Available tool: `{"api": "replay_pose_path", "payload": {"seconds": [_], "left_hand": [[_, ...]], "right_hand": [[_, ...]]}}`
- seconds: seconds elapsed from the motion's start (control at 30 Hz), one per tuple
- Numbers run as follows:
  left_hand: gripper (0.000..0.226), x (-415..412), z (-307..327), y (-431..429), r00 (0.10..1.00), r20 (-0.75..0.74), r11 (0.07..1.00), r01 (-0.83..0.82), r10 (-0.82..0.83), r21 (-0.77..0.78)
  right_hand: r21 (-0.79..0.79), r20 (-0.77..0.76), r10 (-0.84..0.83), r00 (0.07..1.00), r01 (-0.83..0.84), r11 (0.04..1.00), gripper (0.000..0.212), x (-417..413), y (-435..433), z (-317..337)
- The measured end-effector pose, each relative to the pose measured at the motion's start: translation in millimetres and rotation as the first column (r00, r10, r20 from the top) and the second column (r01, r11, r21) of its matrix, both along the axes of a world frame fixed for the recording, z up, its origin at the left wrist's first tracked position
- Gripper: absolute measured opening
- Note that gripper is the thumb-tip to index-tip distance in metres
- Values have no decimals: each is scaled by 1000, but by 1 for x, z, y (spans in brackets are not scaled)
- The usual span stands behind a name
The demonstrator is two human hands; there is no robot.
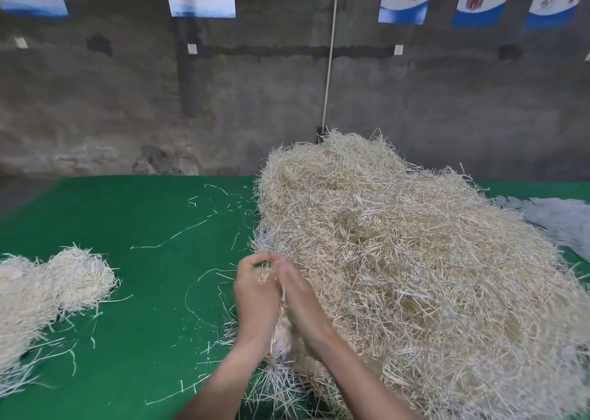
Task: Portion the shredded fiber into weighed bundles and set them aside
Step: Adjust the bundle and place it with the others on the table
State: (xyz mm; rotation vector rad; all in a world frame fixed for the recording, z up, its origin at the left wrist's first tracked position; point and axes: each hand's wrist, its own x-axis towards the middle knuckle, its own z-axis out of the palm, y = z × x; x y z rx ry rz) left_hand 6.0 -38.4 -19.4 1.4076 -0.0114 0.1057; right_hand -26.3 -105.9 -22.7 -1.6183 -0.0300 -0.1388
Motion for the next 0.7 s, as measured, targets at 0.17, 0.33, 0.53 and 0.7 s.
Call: {"api": "replay_pose_path", "payload": {"seconds": [0.17, 0.33, 0.53, 0.7], "left_hand": [[52, -7, 2, 2, 999, -49, 995, 5, -10, -98], [47, -18, 1, -4, 868, -427, 915, 70, -252, -398], [32, -9, -5, 2, 850, -523, 966, -182, 61, -183], [48, -11, 3, 2, 900, -437, 995, -42, -1, -89]], "right_hand": [[174, -73, -276, 958, 285, 943, 57, 16, -14, 7], [47, -181, -310, 933, 324, 945, 52, 22, -16, 5], [-568, 287, -265, 921, 386, 727, 29, -2, 6, -29], [-314, 287, -397, 872, 477, 821, 43, -5, 6, -19]]}}
